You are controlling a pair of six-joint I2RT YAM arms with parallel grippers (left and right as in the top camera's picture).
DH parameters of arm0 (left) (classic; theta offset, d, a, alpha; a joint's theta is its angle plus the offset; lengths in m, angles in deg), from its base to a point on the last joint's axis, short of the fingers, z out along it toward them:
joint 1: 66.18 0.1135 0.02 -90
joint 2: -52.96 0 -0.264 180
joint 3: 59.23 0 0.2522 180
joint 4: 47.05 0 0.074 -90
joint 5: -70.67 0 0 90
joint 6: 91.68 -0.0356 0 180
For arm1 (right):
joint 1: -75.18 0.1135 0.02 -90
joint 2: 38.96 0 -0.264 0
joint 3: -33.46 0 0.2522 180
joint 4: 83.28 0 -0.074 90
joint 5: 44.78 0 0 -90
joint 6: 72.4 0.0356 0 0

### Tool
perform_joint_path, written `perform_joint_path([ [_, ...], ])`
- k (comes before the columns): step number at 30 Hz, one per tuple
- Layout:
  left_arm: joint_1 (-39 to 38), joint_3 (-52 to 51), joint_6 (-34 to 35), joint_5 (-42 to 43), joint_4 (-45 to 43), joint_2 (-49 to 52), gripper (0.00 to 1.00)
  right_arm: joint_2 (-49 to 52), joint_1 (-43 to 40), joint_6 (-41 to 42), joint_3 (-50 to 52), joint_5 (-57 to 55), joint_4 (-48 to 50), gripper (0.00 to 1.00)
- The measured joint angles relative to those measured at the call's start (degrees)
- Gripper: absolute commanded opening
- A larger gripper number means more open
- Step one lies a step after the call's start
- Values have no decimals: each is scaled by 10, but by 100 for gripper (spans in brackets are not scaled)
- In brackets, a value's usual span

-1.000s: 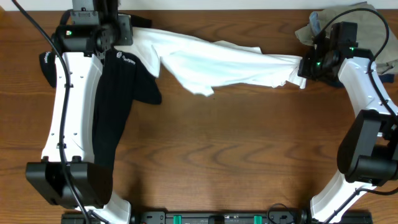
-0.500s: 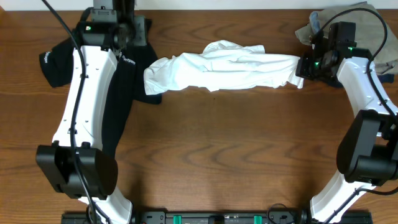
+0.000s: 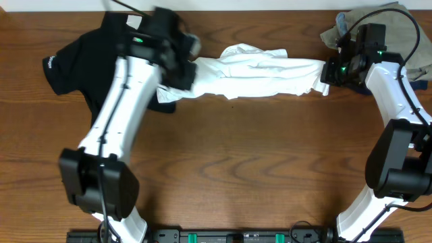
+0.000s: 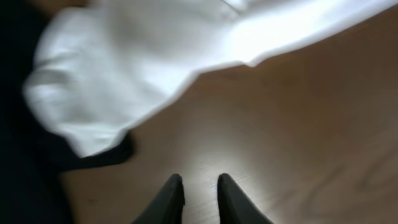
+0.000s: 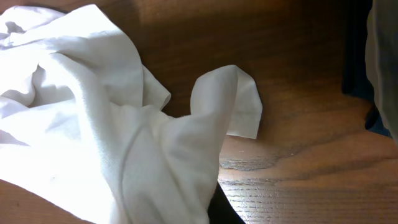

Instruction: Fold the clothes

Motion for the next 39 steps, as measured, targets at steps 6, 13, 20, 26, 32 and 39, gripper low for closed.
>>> perform_joint_path([
  [6, -52, -40, -11, 4, -26, 30, 23, 0, 0, 0, 0, 0, 0, 1],
  [13, -116, -42, -2, 6, -97, 107, 23, 0, 0, 0, 0, 0, -1, 1],
  [20, -138, -47, 74, 4, -158, 163, 27, 0, 0, 0, 0, 0, -5, 2],
  [26, -134, -47, 142, 0, -196, 181, 35, 0, 0, 0, 0, 0, -5, 3],
  [32, -135, -48, 202, -44, -233, 181, 37, 0, 0, 0, 0, 0, -5, 3],
  [39, -135, -48, 242, -66, -269, 181, 37, 0, 0, 0, 0, 0, -5, 3],
])
